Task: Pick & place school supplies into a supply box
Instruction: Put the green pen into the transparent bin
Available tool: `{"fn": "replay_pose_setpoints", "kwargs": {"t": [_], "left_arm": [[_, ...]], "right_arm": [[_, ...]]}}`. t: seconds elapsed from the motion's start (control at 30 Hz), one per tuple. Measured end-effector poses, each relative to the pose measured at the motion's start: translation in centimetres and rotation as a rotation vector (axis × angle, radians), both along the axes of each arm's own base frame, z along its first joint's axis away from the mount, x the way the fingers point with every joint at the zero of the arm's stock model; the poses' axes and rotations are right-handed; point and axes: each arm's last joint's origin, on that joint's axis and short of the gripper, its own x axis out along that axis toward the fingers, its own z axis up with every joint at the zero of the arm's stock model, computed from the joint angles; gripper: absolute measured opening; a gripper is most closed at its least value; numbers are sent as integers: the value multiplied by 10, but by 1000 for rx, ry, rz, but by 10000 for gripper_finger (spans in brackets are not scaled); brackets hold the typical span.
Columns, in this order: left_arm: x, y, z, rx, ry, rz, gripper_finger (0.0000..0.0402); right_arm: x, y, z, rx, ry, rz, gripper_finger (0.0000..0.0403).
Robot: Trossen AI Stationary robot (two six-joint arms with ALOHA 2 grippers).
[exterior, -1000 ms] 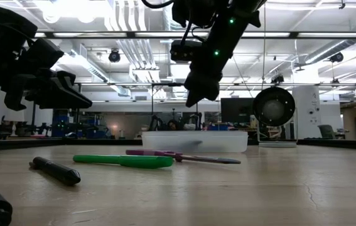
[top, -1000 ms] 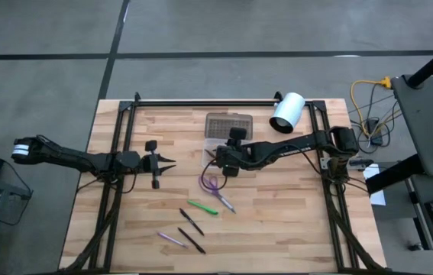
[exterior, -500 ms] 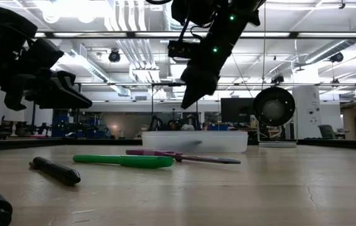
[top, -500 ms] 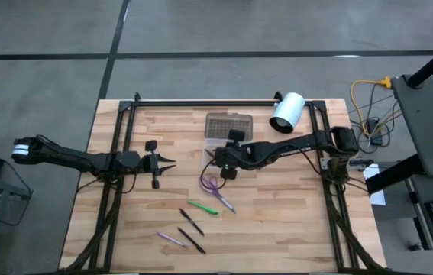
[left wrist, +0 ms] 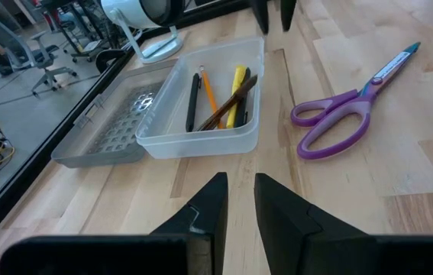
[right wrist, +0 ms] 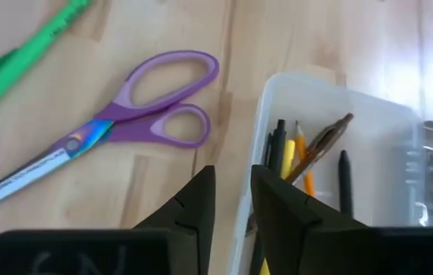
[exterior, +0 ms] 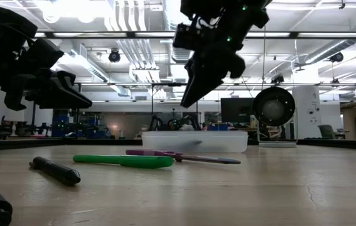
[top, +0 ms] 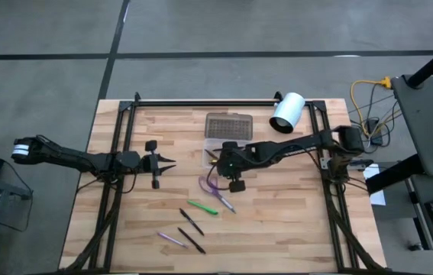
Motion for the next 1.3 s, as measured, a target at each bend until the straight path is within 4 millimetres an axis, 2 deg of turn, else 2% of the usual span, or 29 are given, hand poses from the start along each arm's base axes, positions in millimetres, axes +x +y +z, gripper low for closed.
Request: {"fn": "replay_pose_setpoints", "kwargs": {"t": [0.13, 0.23, 0.37, 0.6, 0.83, 0.97, 1.3], "left_arm": [[0, 0, 0, 0, 0, 0, 52], [0, 0, 0, 0, 0, 0, 52], [0, 0, 0, 0, 0, 0, 52], [0, 0, 0, 0, 0, 0, 52], [0, 0, 0, 0, 0, 0, 52], [0, 0, 0, 0, 0, 0, 52], [0, 0, 0, 0, 0, 0, 52]], "right_arm": [[-16, -1, 10, 21, -74, 7, 72], [-33, 1, 16, 75, -200, 86, 74], [-64, 3, 23, 110, -331, 180, 79], [-122, 3, 31, 142, -486, 178, 87], [-173, 1, 38, 147, -645, 178, 76], [-197, 1, 40, 145, -767, 184, 70], [-243, -1, 30, 134, -984, 191, 78]]}}
